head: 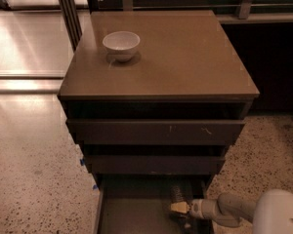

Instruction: Place water bottle into bottom drawer

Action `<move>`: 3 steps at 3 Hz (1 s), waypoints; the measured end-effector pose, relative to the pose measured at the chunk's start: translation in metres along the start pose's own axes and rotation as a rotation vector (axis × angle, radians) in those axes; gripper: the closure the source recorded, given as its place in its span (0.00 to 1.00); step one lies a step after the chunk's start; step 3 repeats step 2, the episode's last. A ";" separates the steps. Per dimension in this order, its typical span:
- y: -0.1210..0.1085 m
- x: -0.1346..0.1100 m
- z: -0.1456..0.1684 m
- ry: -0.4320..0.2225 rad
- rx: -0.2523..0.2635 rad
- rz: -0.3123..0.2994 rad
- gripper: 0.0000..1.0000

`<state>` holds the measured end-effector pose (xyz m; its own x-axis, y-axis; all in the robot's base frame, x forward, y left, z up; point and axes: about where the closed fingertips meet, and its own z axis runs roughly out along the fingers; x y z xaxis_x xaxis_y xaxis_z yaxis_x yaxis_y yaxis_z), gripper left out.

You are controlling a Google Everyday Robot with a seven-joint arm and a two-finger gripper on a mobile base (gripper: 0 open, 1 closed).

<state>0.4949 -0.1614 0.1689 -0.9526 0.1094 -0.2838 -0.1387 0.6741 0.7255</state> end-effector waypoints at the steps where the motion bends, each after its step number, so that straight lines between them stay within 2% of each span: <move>1: 0.000 0.000 0.000 0.000 0.000 0.000 0.00; 3: 0.000 0.000 0.000 0.000 0.000 0.000 0.00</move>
Offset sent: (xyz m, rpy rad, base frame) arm 0.0000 0.0000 0.0000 0.0000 0.0000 0.0000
